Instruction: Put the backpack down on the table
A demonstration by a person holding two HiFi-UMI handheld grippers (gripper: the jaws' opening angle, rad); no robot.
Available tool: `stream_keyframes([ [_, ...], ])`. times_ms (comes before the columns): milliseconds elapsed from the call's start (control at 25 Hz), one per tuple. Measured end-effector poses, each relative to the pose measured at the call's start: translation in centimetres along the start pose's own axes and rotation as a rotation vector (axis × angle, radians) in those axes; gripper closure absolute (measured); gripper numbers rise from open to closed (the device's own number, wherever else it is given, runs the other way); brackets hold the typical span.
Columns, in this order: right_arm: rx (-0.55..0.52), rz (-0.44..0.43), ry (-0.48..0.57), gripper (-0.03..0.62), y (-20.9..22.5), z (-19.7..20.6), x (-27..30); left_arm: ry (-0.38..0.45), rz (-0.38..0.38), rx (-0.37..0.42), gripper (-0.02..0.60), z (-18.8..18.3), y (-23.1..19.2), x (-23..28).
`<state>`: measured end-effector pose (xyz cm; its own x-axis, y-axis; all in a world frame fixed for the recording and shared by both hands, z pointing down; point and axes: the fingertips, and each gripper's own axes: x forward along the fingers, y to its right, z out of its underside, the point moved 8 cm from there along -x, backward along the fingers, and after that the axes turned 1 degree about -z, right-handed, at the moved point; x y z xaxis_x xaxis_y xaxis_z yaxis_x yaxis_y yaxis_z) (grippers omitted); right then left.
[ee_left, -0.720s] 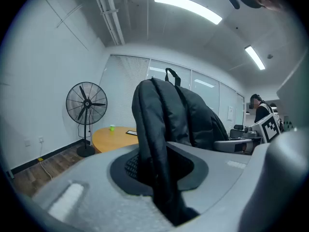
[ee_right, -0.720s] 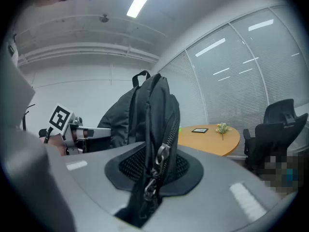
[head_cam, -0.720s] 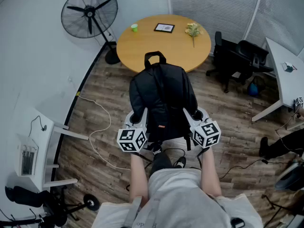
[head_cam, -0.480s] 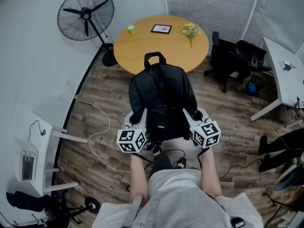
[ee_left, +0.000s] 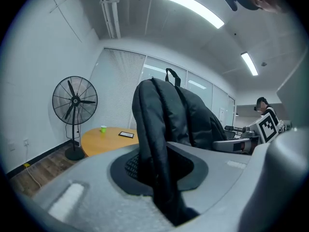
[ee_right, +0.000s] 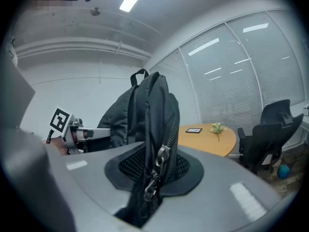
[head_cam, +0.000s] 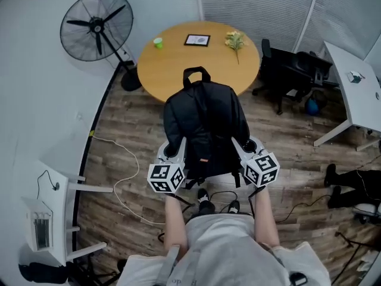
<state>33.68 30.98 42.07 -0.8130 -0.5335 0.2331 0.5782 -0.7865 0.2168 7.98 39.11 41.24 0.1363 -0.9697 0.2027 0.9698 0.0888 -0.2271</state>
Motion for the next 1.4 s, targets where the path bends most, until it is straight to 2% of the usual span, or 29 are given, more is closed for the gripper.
stream_keyframes([
  [240, -0.004, 0.042, -0.007, 0.52, -1.2, -0.1, 3.9, -0.005, 0.041, -0.001, 0.511, -0.6, -4.5, 1.8],
  [520, -0.053, 0.066, -0.007, 0.52, -2.5, -0.1, 6.9, 0.044, 0.069, -0.021, 0.511, -0.2, -8.2, 2.5],
  [720, -0.059, 0.041, -0.017, 0.52, -3.5, -1.7, 10.4, 0.041, 0.046, -0.019, 0.511, -2.0, -11.4, 3.1],
  [1160, -0.047, -0.011, -0.004, 0.52, -1.6, -1.8, 13.4, 0.053, -0.009, -0.003, 0.511, -2.6, -12.5, 4.7],
  [1400, -0.023, -0.015, 0.061, 0.52, -0.8, -2.9, 14.5, 0.076, -0.008, 0.065, 0.511, -5.0, -12.3, 5.6],
])
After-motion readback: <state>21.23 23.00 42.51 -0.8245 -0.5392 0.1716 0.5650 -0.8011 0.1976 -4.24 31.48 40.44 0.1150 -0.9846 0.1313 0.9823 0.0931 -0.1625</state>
